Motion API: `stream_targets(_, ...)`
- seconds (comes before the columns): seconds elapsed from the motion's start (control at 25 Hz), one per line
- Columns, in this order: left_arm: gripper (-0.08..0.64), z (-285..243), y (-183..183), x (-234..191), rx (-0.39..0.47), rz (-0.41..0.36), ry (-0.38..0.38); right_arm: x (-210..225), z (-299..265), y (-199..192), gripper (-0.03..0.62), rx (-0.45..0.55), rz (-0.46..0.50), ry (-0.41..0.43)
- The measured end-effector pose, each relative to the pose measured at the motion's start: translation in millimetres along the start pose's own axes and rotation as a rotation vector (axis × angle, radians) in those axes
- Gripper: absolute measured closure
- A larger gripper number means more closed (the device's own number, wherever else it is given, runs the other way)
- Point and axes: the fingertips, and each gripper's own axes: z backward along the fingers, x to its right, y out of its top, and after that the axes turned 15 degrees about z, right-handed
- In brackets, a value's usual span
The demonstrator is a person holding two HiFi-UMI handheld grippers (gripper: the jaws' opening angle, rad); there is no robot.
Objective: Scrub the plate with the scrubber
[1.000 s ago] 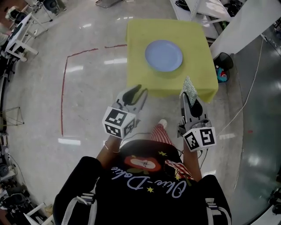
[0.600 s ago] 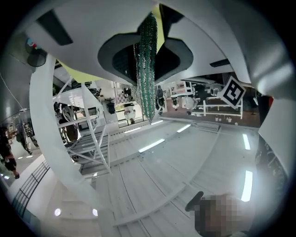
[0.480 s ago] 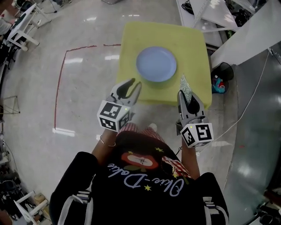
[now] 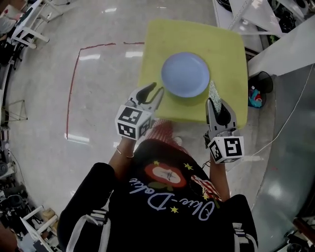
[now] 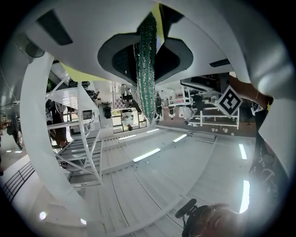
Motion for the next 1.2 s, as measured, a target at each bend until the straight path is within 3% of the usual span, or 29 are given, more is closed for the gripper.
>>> stream_targets(0.24, 0.453, -56, 26, -25, -0.021, -0.044, -0.036, 15, -58, -15, 0.534, -0.093, 0.066, 0.018)
stream_targets(0.48, 0.440, -95, 30, -65, -0.085, 0.019, -0.043, 15, -116, -35, 0.534, -0.187, 0.138, 0.076)
stream_targets(0.72, 0.430, -127, 14, -96, -0.176, 0.039, -0.067, 6, -162, -72, 0.534, -0.349, 0.183, 0.124)
stream_targets(0.96, 0.422, -156, -4, -120, -0.265, 0.038, -0.063, 14, -201, -103, 0.534, -0.429, 0.229, 0.149)
stream_targets(1.2, 0.414, -175, -26, -134, -0.336, 0.059, -0.065, 10, -229, -143, 0.534, -0.538, 0.311, 0.231)
